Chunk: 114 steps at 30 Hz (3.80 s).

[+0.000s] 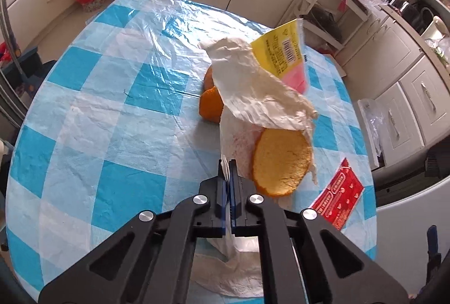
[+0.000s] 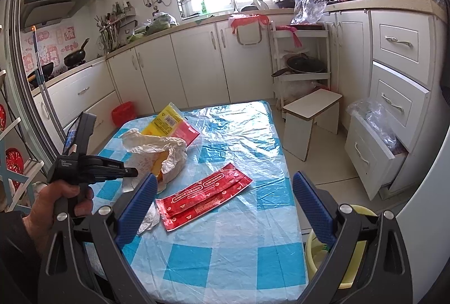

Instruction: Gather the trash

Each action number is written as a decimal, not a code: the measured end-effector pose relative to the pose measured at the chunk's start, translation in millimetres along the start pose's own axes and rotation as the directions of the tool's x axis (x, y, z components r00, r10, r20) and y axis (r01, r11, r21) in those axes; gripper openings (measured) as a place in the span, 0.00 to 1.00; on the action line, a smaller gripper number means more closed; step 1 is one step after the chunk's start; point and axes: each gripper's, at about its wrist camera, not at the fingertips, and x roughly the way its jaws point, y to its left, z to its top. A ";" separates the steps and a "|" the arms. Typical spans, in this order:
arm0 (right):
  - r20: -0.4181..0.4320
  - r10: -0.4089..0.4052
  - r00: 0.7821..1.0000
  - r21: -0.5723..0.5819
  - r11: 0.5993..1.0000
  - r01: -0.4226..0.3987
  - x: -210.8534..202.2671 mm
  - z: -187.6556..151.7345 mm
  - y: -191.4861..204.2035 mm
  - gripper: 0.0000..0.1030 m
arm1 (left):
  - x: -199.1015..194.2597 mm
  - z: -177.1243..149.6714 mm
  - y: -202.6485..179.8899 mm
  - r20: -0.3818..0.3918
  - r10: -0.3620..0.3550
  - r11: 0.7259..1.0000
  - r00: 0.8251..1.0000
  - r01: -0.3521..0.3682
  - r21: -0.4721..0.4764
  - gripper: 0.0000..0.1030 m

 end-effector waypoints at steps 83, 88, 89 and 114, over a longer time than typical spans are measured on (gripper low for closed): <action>-0.295 0.193 0.936 -0.345 0.892 -0.293 64.7 -63.5 170.9 0.90 | -159.9 -45.1 60.7 0.141 -0.101 0.979 0.985 0.074 0.188 0.02; -0.332 0.145 0.932 -0.358 0.895 -0.267 80.5 -72.4 180.3 0.85 | -163.6 -47.8 69.6 0.145 -0.114 0.979 0.983 0.087 0.185 0.02; -0.341 0.139 0.930 -0.362 0.893 -0.267 82.5 -74.6 181.9 0.81 | -164.0 -47.9 70.7 0.146 -0.117 0.979 0.982 0.090 0.183 0.02; -0.304 0.250 0.919 -0.168 0.936 -0.310 61.1 -46.9 131.3 0.13 | -167.6 -47.6 70.1 0.163 -0.175 0.974 0.971 0.146 0.174 0.01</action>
